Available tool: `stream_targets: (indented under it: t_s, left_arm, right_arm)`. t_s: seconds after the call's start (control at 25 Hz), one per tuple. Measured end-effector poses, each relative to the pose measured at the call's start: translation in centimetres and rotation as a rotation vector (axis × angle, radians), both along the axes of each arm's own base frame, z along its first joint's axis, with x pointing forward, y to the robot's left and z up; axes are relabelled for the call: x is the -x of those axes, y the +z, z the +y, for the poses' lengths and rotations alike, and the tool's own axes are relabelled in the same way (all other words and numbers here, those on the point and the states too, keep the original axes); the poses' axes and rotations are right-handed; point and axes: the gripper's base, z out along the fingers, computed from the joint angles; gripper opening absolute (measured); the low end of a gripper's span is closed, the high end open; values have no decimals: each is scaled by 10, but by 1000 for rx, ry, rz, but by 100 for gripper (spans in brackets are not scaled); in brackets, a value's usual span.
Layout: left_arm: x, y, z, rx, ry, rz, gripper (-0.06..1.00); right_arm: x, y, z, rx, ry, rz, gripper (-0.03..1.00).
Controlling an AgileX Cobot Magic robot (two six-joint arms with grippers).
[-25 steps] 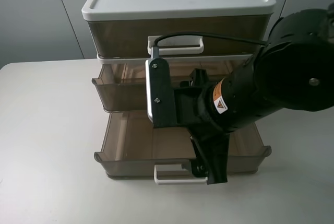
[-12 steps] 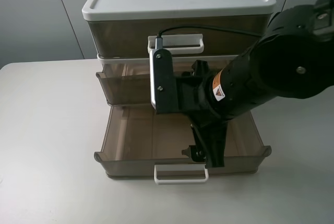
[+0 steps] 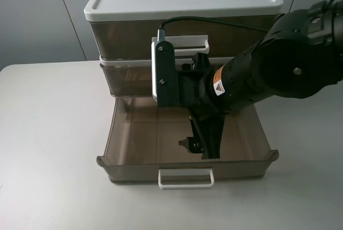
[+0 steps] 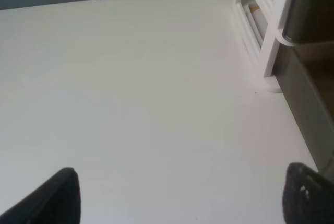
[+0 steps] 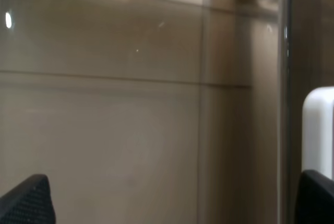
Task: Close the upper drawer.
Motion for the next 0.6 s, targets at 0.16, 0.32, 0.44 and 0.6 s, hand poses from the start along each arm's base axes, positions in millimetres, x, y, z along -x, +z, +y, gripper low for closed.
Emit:
stream_targets:
  t_s: [0.16, 0.32, 0.44, 0.6]
  left_arm:
    - [0, 0, 0, 0, 0, 0, 74]
    - [0, 0, 0, 0, 0, 0, 74]
    - [0, 0, 0, 0, 0, 0, 74]
    - [0, 0, 0, 0, 0, 0, 74]
  right_arm:
    - [-2, 0, 1, -8, 8, -17, 70]
    - [-7, -3, -1, -4, 6, -29, 70]
    - [-9, -3, 0, -16, 6, -40, 70]
    - [-11, -3, 2, -32, 8, -50, 70]
